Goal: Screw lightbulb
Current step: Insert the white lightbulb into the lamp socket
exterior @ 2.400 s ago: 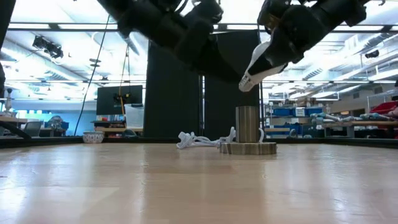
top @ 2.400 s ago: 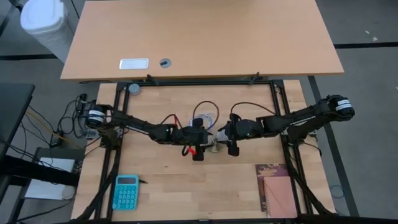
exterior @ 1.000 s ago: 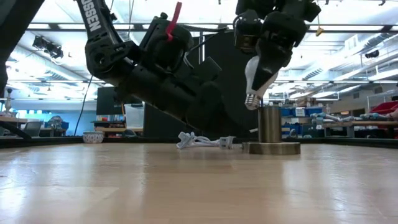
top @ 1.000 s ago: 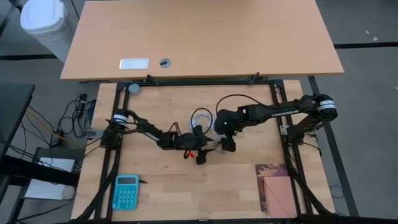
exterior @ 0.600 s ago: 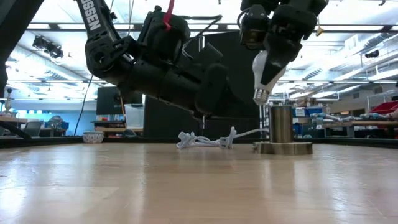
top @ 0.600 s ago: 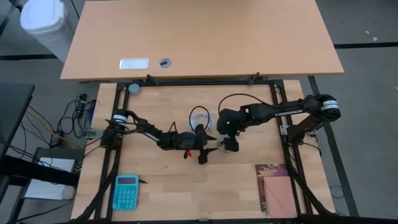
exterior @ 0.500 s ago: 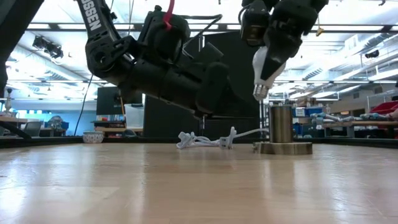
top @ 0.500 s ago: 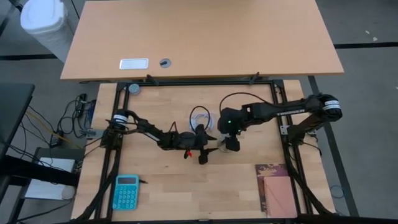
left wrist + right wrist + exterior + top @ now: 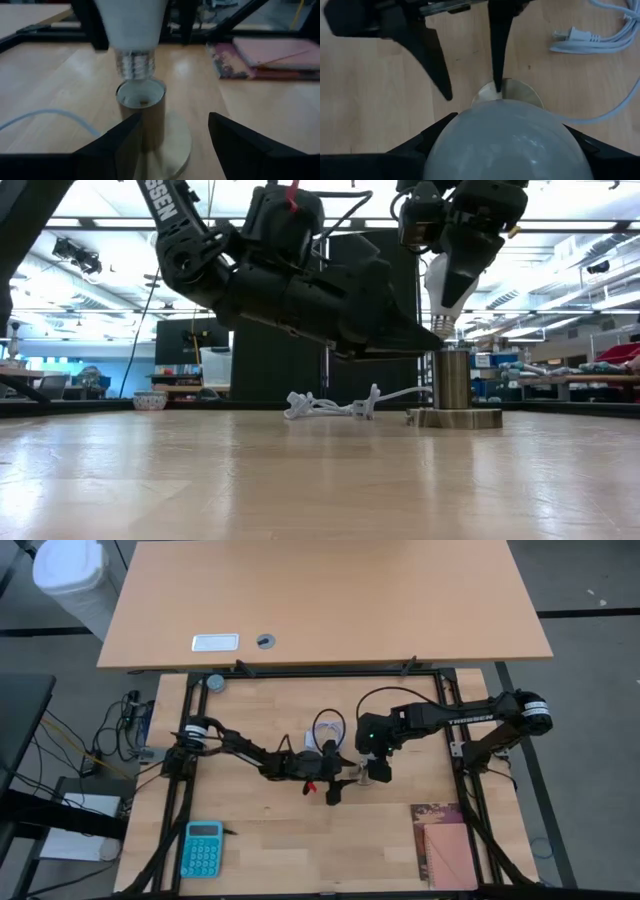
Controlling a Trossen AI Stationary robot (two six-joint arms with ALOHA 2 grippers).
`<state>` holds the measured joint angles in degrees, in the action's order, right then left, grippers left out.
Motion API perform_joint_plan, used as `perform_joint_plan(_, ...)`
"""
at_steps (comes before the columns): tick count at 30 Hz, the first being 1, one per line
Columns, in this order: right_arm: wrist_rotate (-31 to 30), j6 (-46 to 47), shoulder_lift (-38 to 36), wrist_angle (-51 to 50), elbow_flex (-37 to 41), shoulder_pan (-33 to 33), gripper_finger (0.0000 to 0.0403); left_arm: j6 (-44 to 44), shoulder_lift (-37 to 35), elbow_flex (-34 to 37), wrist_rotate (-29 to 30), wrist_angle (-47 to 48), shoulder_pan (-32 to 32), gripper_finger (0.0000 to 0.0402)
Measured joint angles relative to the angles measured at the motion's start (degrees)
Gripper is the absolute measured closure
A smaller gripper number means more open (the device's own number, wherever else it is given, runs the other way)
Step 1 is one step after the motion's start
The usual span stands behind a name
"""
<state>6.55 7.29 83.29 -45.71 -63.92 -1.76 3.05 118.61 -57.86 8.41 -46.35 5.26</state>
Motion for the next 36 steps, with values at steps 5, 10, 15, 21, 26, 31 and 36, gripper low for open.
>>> perform_joint_plan(5, -0.08, 0.62, 0.00, -0.67, 0.06, 0.00, 0.0153, 0.32, 2.35, -1.73, 2.68, 1.76, -0.22, 0.0154)
perform_joint_plan(10, -0.07, 0.64, 0.00, -0.13, 1.95, 0.13, 0.0153, 0.52, 3.09, -2.08, 2.93, 1.07, -0.33, 0.0129)
perform_joint_plan(15, -0.07, 0.85, 0.04, 1.28, 3.89, 0.13, 0.0153, 0.42, 3.85, -2.21, 2.91, 0.33, -0.35, 0.0098)
perform_joint_plan(21, -0.07, 0.81, 0.04, 2.36, 4.22, 0.13, 0.0153, 0.33, 6.44, -4.44, 2.15, 0.68, -0.37, 0.0075)
perform_joint_plan(26, 0.00, 0.77, 0.04, 2.24, 4.22, 0.11, 0.0153, -0.07, 9.06, -8.40, 2.93, 1.21, -0.37, 0.0076)
perform_joint_plan(31, 0.59, 1.40, 0.04, 1.79, 4.22, 0.15, 0.0153, -2.54, 11.83, -11.29, 4.01, 1.07, -0.37, 0.0085)
perform_joint_plan(36, 0.61, 1.73, 0.04, -0.48, 4.24, 0.24, 0.0153, -2.49, 12.83, -12.18, 4.57, 0.77, -0.37, 0.0089)
